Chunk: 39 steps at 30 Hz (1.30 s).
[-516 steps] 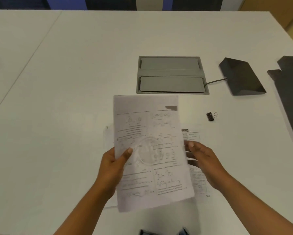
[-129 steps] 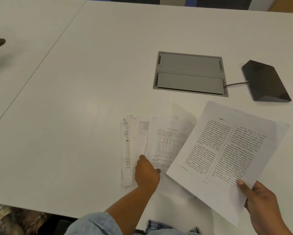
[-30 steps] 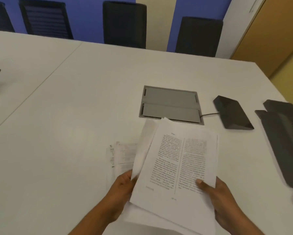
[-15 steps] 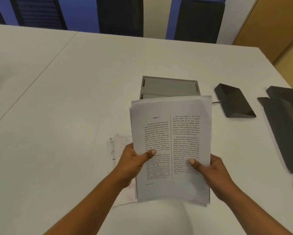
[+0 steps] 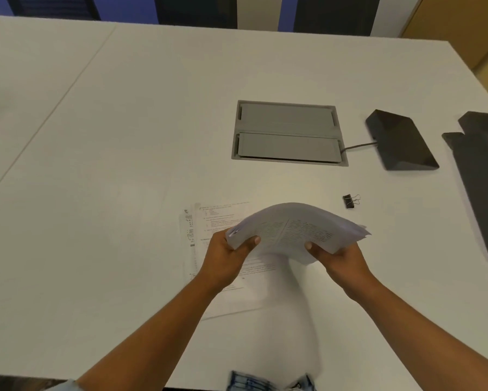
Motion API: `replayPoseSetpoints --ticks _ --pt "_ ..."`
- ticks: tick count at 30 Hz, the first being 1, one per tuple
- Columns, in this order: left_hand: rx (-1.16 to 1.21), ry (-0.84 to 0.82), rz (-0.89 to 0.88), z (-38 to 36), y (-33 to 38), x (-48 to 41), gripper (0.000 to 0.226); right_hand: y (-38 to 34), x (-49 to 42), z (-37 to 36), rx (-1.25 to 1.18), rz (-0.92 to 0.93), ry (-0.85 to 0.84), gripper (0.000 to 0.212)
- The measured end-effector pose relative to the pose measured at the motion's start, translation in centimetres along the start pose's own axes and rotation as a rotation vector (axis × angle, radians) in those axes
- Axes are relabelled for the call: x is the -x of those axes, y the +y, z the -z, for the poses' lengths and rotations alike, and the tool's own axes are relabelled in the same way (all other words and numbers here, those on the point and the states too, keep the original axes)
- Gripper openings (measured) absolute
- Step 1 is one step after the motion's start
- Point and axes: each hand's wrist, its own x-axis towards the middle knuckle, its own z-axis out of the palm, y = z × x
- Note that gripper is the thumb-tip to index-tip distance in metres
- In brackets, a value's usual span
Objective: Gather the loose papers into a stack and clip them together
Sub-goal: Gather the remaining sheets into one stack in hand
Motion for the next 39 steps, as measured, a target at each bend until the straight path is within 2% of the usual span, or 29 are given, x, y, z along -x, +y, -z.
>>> replayPoseSetpoints --ticks 6,8,13,16,18,19,22,23,25,28,30,33,36,39 --pt "0.034 0.003 0.069 0.6 0.1 -0.3 0.023 1.0 0.3 1.4 -0.006 -0.051 -0.034 0.029" --pt "0.086 0.004 0.093 0.8 0.6 -0.5 0.023 0.9 0.7 1.9 -0.030 -0.062 -0.055 0.024" --pt "0.124 -0.042 0.173 1.0 0.7 -0.6 0.022 1.7 2.4 2.8 0.017 -0.090 -0.145 0.028" --pt "0.089 -0.098 0.289 1.2 -0.8 -0.9 0.029 3.4 3.1 2.8 0.039 -0.164 -0.132 0.023" --pt "0.056 -0.068 0.357 1.4 -2.6 -1.0 0.030 4.6 3.8 2.9 0.011 -0.242 -0.098 0.020" --pt "0.019 -0.008 0.395 1.6 -3.6 -1.1 0.031 5.2 4.1 2.9 -0.013 -0.280 -0.088 0.024" --pt "-0.251 0.262 0.515 2.1 -6.7 -0.4 0.051 6.5 5.1 3.1 -0.056 -0.337 -0.076 0.081" --pt "-0.352 0.332 0.537 2.4 -7.6 -0.1 0.056 6.7 5.3 3.2 -0.073 -0.347 -0.062 0.089" --pt "-0.587 0.372 0.574 2.8 -9.3 0.7 0.070 7.0 5.5 3.3 -0.121 -0.358 -0.029 0.082" --pt "-0.962 0.275 0.674 2.4 -10.8 1.2 0.083 7.1 5.6 3.6 -0.155 -0.361 -0.001 0.069" --pt "-1.039 0.258 0.682 1.8 -11.0 1.2 0.085 7.0 5.5 3.8 -0.149 -0.360 0.018 0.067" --pt "-0.941 0.281 0.683 1.2 -11.1 0.6 0.083 6.8 5.4 4.2 -0.153 -0.353 0.053 0.066" --pt "-0.638 0.342 0.718 1.1 -11.0 -0.2 0.079 6.4 5.3 4.2 -0.162 -0.355 0.069 0.067" --pt "-0.507 0.346 0.694 1.2 -11.2 -0.3 0.063 6.3 5.5 4.4 -0.170 -0.350 0.083 0.068"
